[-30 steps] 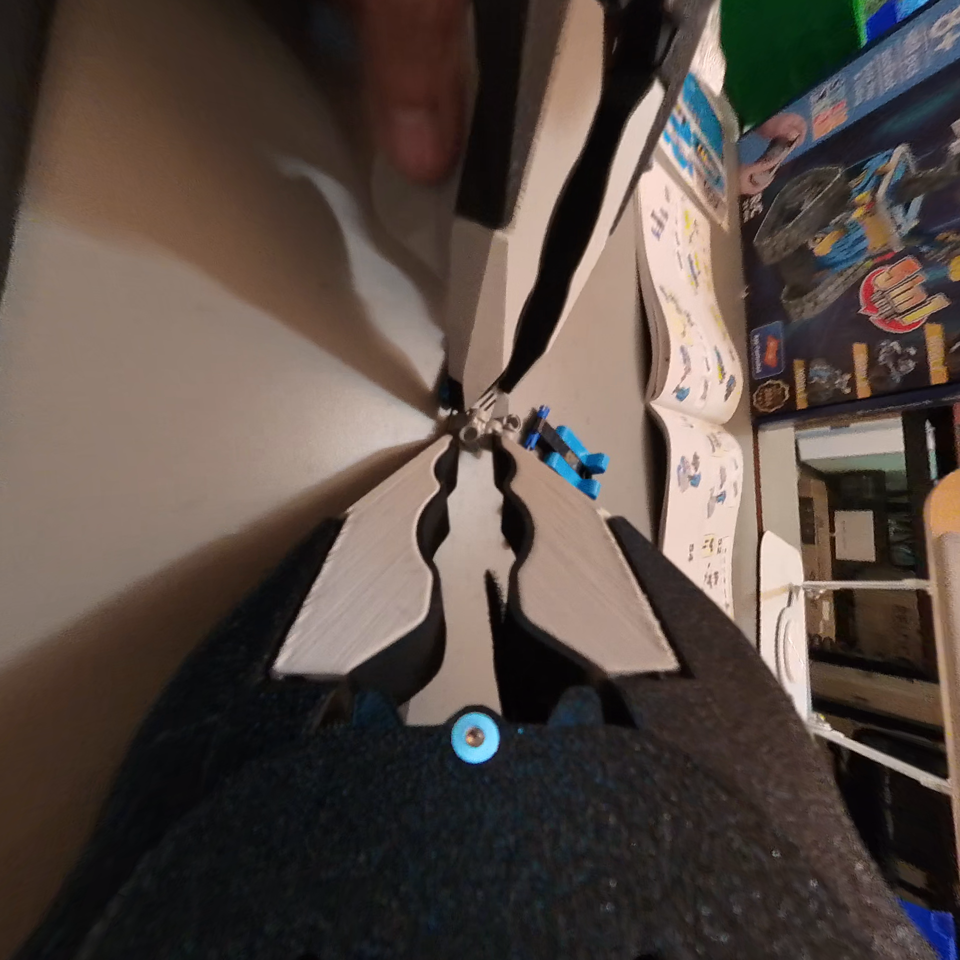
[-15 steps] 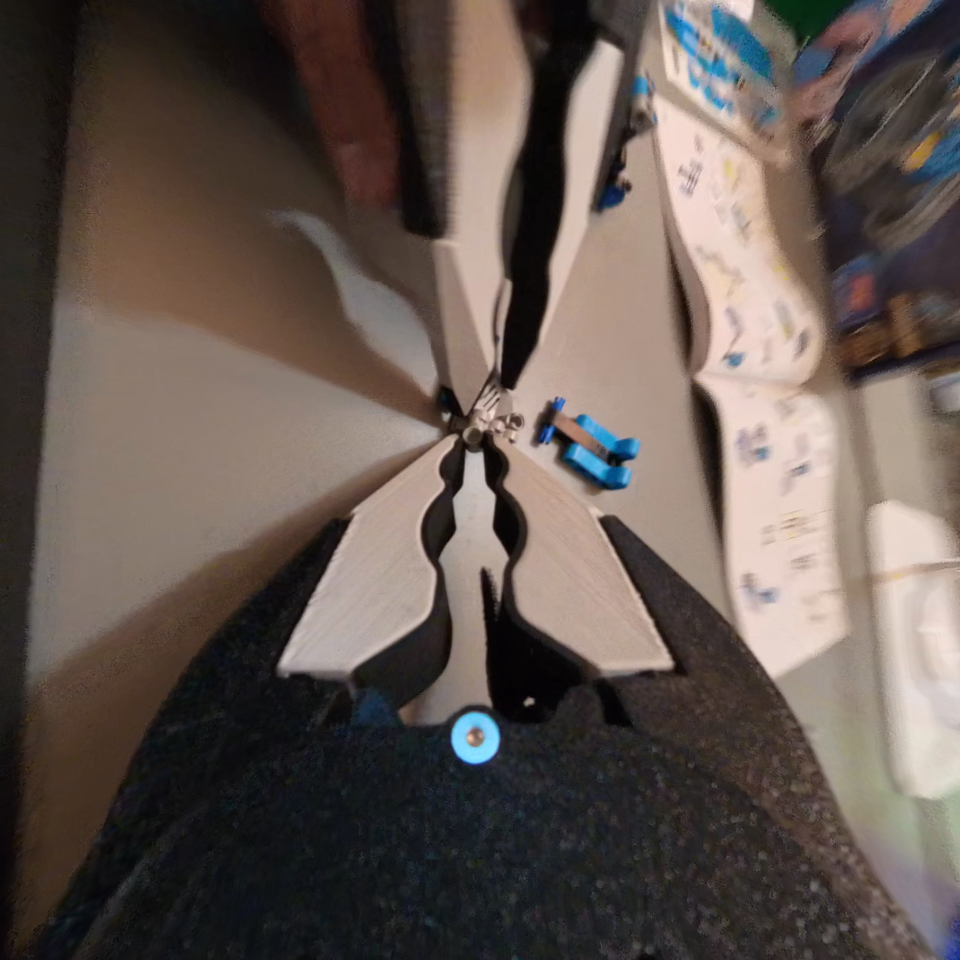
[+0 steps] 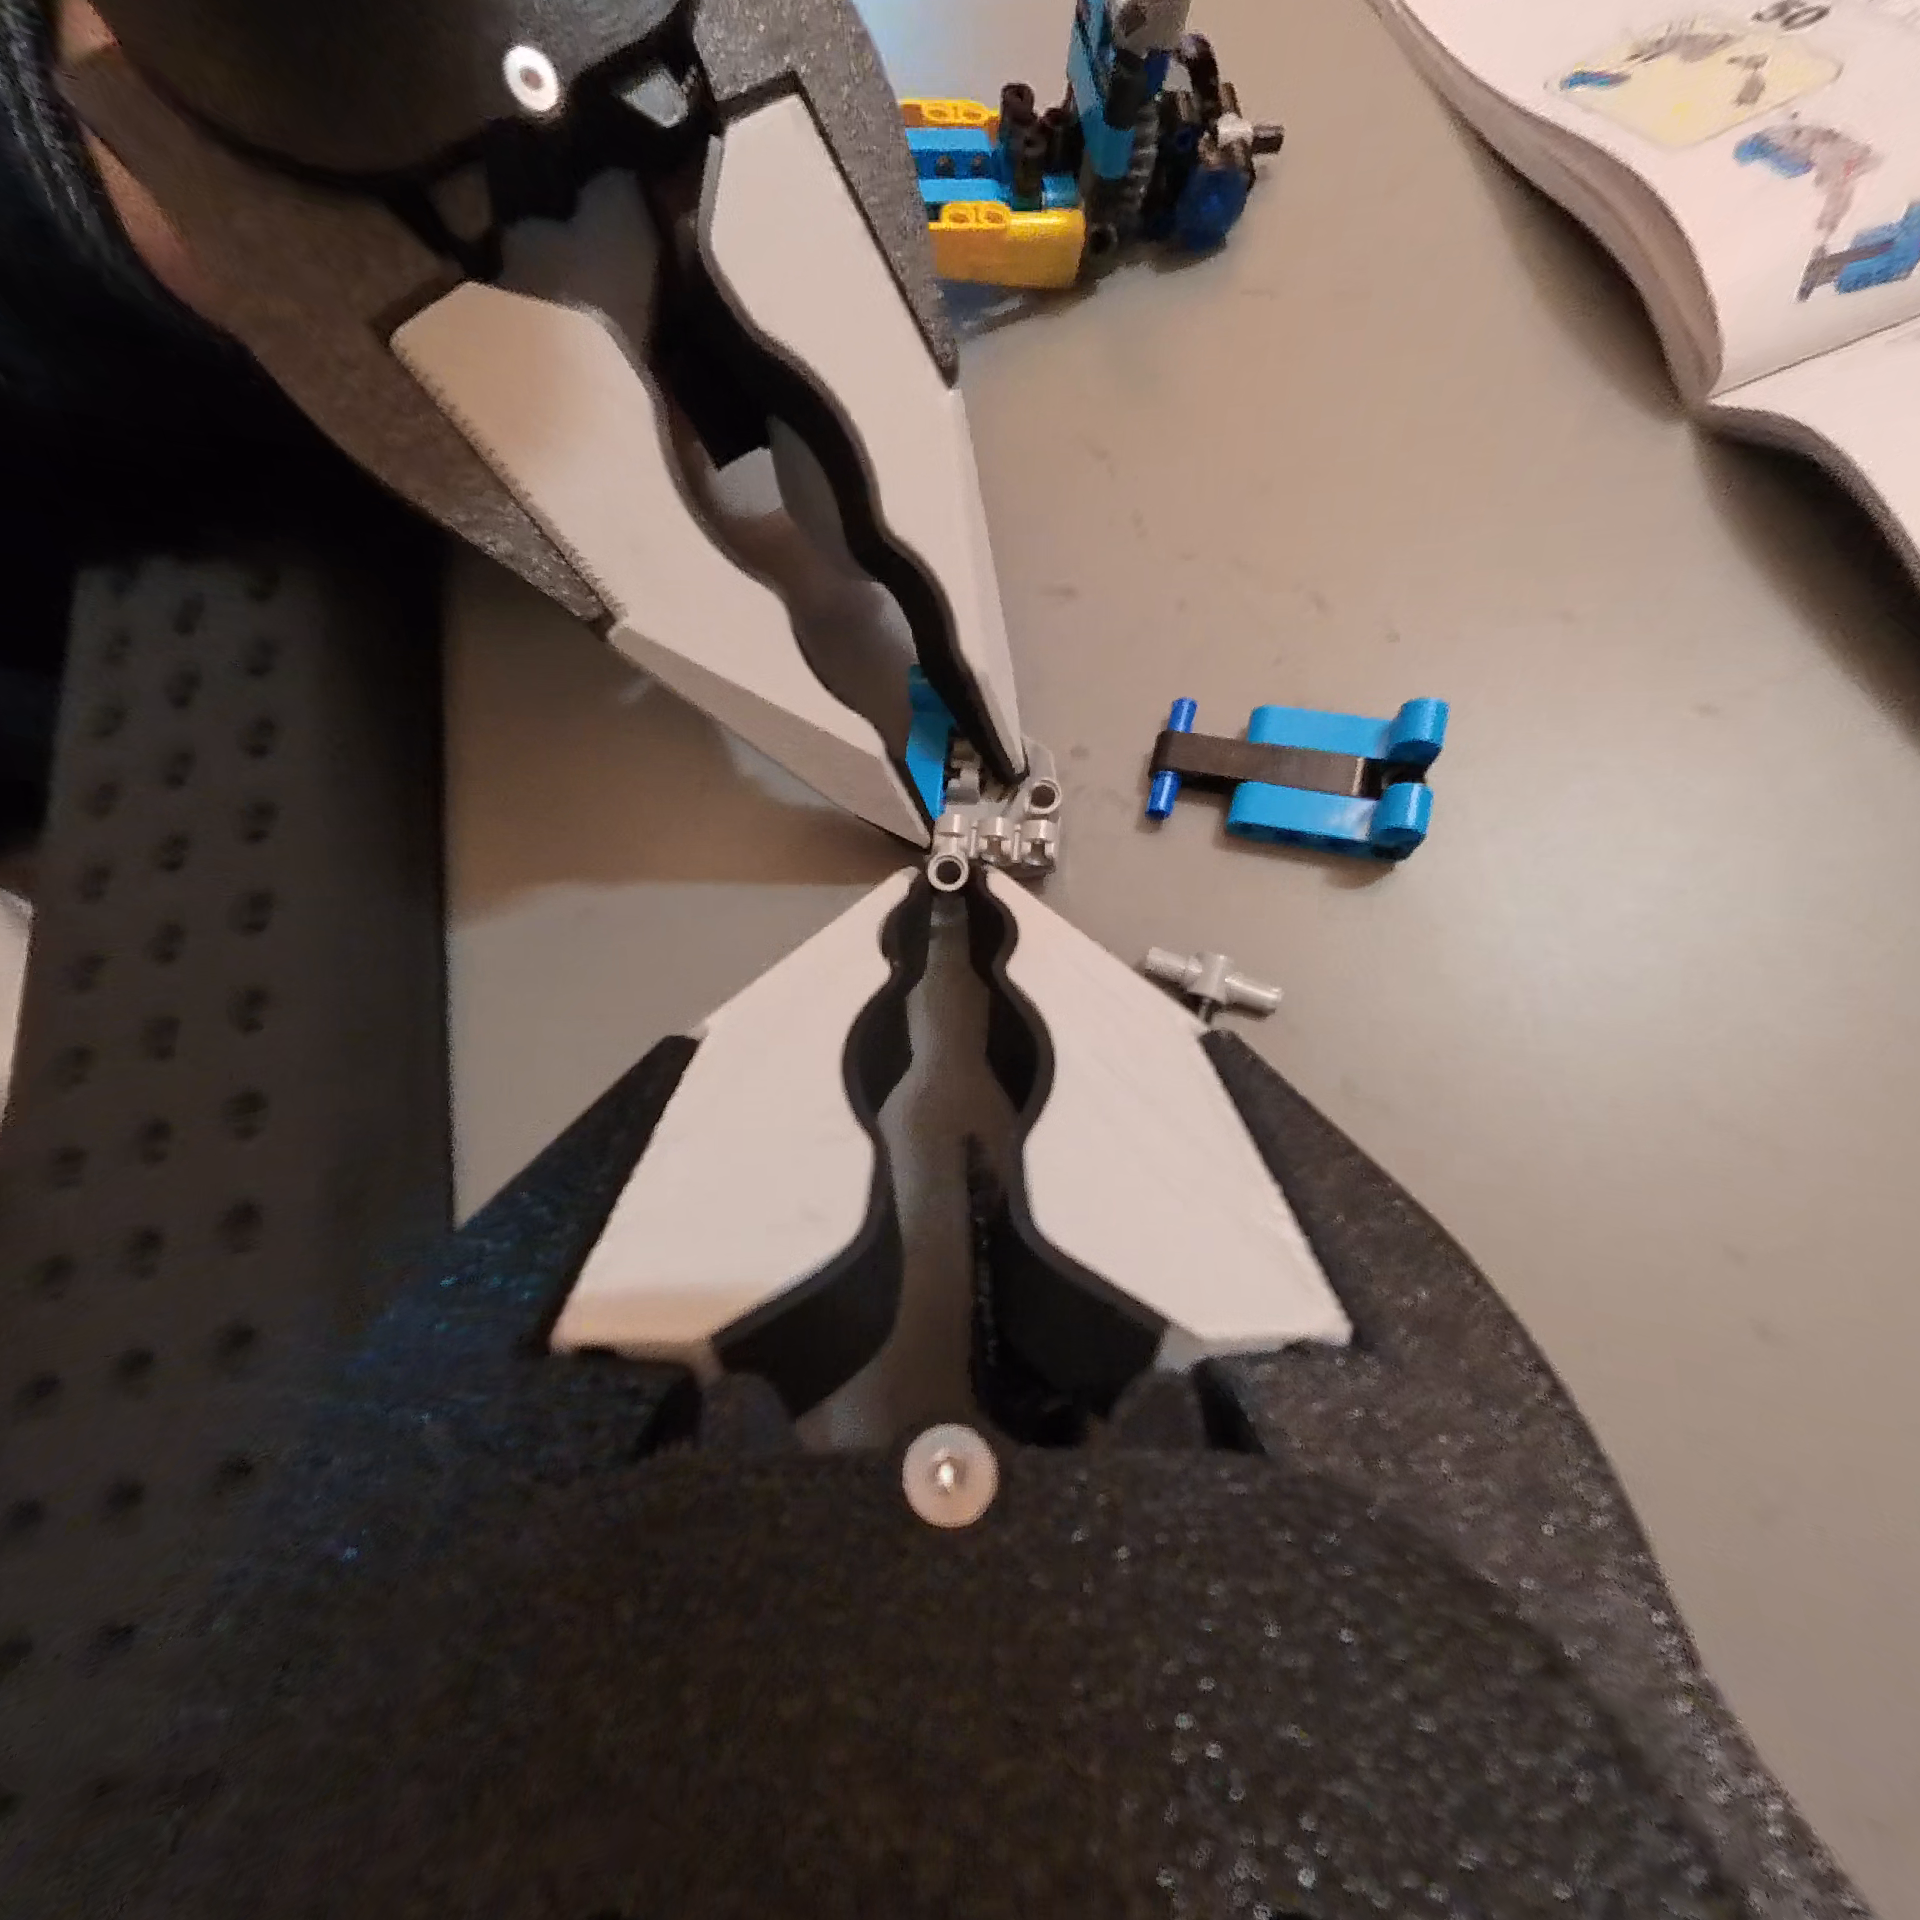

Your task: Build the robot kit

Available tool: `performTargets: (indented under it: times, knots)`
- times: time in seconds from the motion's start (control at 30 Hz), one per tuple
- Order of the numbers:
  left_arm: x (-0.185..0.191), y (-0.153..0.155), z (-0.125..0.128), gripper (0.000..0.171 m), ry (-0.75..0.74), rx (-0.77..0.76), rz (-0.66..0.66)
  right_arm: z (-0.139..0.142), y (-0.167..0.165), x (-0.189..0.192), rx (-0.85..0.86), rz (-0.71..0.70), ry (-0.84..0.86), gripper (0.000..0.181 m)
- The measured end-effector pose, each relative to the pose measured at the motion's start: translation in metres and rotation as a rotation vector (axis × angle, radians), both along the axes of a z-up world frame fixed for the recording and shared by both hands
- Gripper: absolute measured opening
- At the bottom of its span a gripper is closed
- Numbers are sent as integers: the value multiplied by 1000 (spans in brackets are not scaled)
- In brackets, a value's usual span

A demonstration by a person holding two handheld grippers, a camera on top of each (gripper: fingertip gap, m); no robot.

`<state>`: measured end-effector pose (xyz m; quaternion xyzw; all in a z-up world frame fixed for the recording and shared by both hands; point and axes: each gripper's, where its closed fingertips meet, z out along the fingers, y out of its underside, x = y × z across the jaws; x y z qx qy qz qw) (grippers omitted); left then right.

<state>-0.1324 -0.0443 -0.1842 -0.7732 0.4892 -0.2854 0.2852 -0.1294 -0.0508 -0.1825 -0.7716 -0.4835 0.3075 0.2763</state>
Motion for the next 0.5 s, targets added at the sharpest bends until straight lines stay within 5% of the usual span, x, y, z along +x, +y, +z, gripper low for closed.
performTargets:
  times: [0.27,0.5]
  knots:
    - [0,-4,10,29,-48,-43,-26,1,4,6,141,92,-20,6]
    - [1,11,45,49,-257,-104,53,57,16,15,376,91,171,6]
